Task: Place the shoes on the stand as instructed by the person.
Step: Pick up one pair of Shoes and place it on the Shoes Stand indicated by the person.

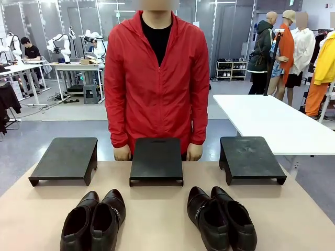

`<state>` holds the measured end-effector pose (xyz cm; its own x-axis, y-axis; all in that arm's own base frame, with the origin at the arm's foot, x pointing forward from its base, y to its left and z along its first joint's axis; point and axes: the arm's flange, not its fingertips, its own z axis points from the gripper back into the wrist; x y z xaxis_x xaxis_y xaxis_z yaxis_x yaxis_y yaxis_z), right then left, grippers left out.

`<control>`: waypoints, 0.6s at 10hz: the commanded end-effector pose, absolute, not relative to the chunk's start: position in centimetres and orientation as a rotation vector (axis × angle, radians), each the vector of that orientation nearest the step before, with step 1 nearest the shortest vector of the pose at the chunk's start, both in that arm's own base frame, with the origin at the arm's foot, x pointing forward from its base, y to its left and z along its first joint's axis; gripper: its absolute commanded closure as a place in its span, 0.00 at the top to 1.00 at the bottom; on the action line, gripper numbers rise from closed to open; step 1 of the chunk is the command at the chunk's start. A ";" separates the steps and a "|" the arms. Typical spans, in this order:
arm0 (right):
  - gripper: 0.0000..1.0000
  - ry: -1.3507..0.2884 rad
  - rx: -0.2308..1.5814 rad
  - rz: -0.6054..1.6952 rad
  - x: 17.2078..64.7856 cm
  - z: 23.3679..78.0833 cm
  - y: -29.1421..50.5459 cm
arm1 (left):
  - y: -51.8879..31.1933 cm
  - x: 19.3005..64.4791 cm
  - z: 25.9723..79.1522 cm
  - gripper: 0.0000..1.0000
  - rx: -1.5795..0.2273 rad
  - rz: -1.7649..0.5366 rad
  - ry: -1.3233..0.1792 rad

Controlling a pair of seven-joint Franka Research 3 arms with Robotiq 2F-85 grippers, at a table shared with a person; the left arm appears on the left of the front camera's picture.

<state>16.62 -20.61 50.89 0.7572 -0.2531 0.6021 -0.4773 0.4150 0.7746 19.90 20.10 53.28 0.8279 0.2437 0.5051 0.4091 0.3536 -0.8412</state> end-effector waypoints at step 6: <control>1.00 -0.823 1.084 0.096 13.0 46.6 -20.5 | 22.9 16.9 50.9 1.00 -1.196 -0.011 -0.712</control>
<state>13.23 -23.51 47.51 0.7266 -0.3174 0.6094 -0.4457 0.4572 0.7696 16.36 23.68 50.30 0.7952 0.3514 0.4941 0.3660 0.3714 -0.8533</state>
